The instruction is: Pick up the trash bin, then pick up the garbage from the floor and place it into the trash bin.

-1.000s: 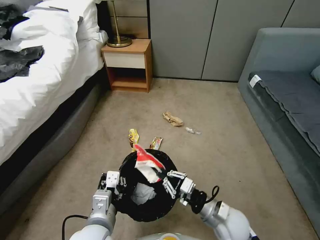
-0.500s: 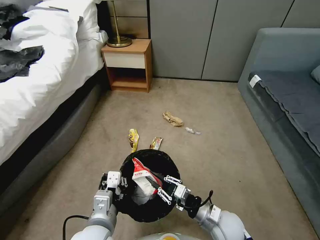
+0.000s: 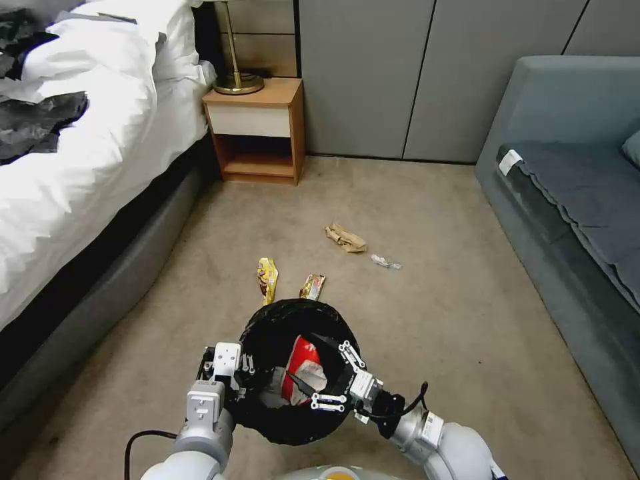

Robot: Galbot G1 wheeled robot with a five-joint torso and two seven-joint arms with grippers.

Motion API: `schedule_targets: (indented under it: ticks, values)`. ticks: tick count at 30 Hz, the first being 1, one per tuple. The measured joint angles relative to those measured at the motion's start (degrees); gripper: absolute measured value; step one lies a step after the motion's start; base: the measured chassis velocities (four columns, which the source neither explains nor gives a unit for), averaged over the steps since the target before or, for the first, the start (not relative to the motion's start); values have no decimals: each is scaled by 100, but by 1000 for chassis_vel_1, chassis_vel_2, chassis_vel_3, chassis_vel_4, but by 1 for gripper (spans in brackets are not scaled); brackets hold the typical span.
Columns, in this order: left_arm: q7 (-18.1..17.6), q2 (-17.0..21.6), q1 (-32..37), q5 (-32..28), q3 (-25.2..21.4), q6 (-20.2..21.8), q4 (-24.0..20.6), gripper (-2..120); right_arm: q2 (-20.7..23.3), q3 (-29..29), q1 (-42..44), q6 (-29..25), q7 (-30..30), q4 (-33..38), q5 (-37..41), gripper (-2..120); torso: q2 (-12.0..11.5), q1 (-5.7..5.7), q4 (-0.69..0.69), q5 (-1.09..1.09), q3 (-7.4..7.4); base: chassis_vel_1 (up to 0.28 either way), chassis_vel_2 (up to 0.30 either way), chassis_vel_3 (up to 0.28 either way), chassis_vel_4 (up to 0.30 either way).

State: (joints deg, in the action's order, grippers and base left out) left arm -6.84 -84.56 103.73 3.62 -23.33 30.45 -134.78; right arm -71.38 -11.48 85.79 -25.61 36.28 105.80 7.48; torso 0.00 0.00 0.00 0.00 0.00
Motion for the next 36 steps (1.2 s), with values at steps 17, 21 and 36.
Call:
schedule_targets:
  ticks: [17,21,36]
  values:
    - [9,196,-221,-211,-216,51,50,0,-611,-992,412,158,-2320,1745,99,114,0,0,0,-1,1,0,0,0,0]
    - [-3,203,-232,-297,-284,27,36,0,-833,-1301,970,187,-2644,1964,-58,110,0,0,-2,-1,1,0,0,0,0]
    - [-52,25,-150,-362,-378,-11,-81,0,-1137,-1417,1506,-482,-2994,1193,-305,100,0,0,0,0,0,0,0,0,0]
